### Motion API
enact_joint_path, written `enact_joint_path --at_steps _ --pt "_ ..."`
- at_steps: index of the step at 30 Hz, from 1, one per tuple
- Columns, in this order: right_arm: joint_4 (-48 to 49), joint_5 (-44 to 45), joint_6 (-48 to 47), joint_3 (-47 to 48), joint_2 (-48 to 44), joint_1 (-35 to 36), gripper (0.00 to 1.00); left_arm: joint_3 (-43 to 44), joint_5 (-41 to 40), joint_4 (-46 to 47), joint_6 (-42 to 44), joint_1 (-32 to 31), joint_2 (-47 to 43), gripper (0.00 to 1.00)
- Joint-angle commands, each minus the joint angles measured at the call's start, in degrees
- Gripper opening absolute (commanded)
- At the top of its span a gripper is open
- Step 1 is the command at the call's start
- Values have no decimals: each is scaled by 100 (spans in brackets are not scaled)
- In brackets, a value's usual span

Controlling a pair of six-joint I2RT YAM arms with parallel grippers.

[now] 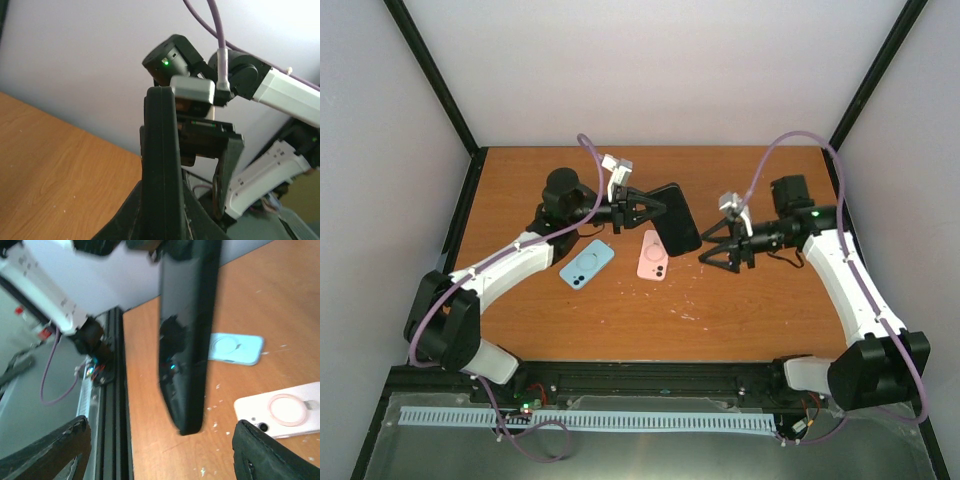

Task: Take the phone out of the phone case
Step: Pick up the phone at the center of the board.

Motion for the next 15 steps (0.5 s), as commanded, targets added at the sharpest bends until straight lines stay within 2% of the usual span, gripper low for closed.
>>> enact_joint_path --at_steps 1,4,8,13,15 --pt "-559 641 -1125 -175 -235 769 76 646 980 -1973 1228 20 -202 0" --pt "-625 597 -1458 -108 -243 1083 76 706 1260 -2378 1364 20 -326 0" --pt "-1275 -56 -2147 295 -80 1234 77 844 1057 -2629 1086 43 -557 0" --pt "-509 587 -1151 311 -220 1732 69 950 616 -2701 592 115 -682 0" --pt "-547 643 -1094 322 -239 1767 67 871 589 -2423 393 117 -684 0"
